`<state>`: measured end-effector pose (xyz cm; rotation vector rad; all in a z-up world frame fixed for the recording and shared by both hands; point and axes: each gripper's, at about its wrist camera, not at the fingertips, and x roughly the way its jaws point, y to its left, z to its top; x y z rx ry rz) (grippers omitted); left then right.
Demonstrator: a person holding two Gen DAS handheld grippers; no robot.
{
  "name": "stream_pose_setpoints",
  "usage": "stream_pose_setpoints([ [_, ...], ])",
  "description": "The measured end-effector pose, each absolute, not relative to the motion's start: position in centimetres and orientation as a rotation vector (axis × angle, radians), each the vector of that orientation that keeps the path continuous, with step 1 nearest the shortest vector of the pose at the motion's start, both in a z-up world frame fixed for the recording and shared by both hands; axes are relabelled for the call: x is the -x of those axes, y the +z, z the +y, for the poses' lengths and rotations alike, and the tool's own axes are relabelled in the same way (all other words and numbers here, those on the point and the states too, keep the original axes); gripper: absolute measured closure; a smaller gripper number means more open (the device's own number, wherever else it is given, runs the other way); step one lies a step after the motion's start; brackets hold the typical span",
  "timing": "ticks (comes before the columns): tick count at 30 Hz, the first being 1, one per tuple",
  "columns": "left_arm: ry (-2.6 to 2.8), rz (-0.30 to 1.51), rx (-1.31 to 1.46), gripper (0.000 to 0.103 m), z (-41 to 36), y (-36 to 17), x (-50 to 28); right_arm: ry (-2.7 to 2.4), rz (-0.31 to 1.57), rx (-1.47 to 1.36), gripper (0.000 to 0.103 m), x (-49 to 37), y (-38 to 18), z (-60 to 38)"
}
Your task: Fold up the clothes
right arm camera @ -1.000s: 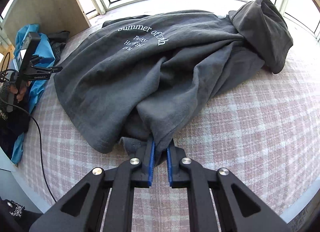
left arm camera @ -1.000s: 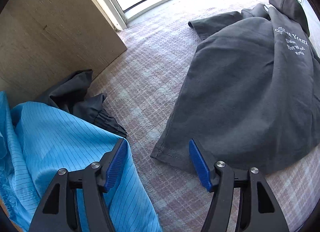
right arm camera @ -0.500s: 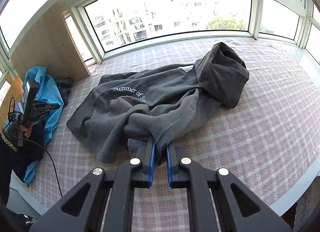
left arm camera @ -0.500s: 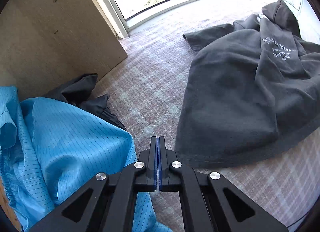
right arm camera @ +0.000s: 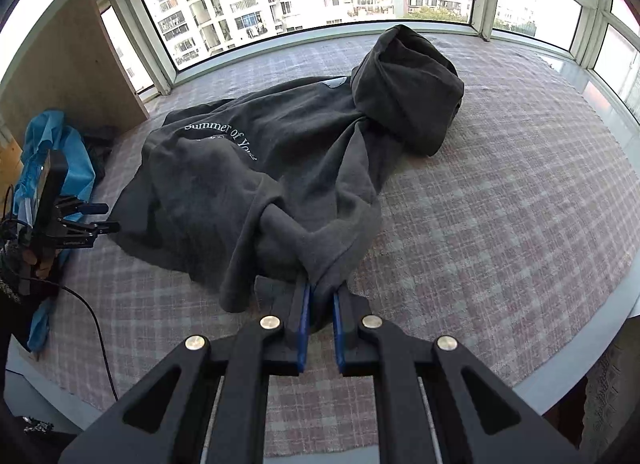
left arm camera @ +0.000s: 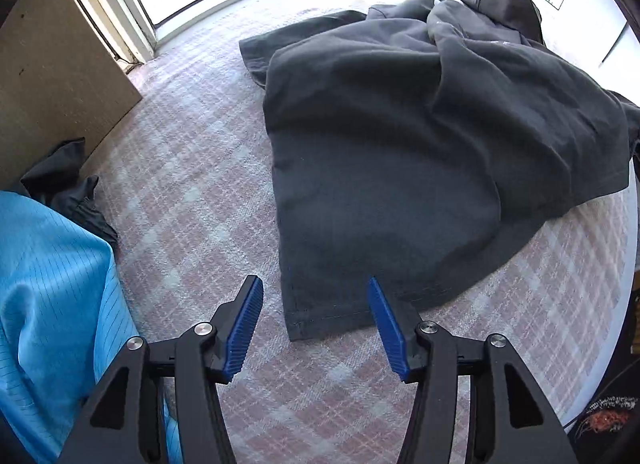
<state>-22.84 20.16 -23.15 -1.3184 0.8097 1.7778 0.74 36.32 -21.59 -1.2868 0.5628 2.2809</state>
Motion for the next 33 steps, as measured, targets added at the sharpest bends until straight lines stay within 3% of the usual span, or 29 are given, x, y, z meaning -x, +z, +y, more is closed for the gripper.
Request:
stream_pose_setpoints([
  [2,1.761,0.801,1.340,0.050,20.5,-23.7,22.7,2.275,0.569,1.290,0.093,-0.8,-21.9,36.5],
  [5,1.740,0.784,1.344,0.059,20.7,-24.1,22.4,2.267,0.578,1.294,0.093,-1.0,-22.3,36.7],
  [7,1.721,0.800,1.310,0.075,20.9,-23.9,21.8,2.263,0.583,1.294,0.093,-1.1,-22.5,36.8],
  [8,1.712,0.811,1.292,0.093,21.0,-23.8,21.5,2.265,0.589,1.286,0.093,-1.2,-22.6,36.9],
  [9,1.708,0.808,1.286,0.097,21.0,-23.6,21.4,2.268,0.602,1.273,0.093,-1.3,-22.5,37.2],
  [11,1.704,0.751,1.306,0.097,20.9,-23.2,21.7,2.284,0.620,1.237,0.094,-1.6,-21.5,37.6],
  [14,1.682,0.454,1.339,0.098,19.8,-19.7,23.2,2.331,0.591,1.140,0.094,-2.0,-17.6,38.5],
  [20,1.838,0.194,1.080,0.098,18.1,-3.1,25.7,2.444,0.394,0.878,0.094,-2.0,-3.4,40.2],
  [21,1.870,0.188,1.024,0.103,17.9,0.2,25.9,2.463,0.354,0.832,0.094,-2.0,-0.6,40.2],
  [27,2.075,0.253,0.747,0.103,17.4,17.6,26.3,2.499,0.207,0.655,0.094,-2.3,10.8,40.5],
  [30,2.054,0.324,0.754,0.103,17.5,19.5,25.2,2.460,0.159,0.698,0.094,-2.5,10.2,40.5],
  [33,1.982,0.445,0.795,0.103,18.5,15.2,22.2,2.416,0.185,0.816,0.094,-3.3,5.4,41.2],
])
